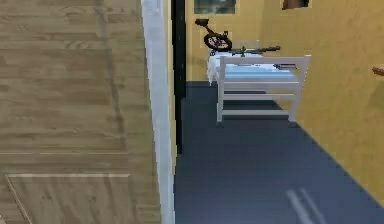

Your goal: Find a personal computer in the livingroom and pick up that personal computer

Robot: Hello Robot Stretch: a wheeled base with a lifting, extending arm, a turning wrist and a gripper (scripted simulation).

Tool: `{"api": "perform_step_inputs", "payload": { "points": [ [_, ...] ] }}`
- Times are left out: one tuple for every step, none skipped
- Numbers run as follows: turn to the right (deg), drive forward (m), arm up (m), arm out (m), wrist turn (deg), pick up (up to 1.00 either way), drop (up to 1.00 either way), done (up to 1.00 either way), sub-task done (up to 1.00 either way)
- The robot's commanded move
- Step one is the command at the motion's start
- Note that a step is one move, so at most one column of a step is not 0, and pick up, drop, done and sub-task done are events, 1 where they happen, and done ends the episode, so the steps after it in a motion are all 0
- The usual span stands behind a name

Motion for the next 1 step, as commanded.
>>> {"api": "perform_step_inputs", "payload": {
  "points": [
    [-45.0,0.0,0.0,0.0,0.0,0.0,0.0,0.0,0.0]
  ]
}}
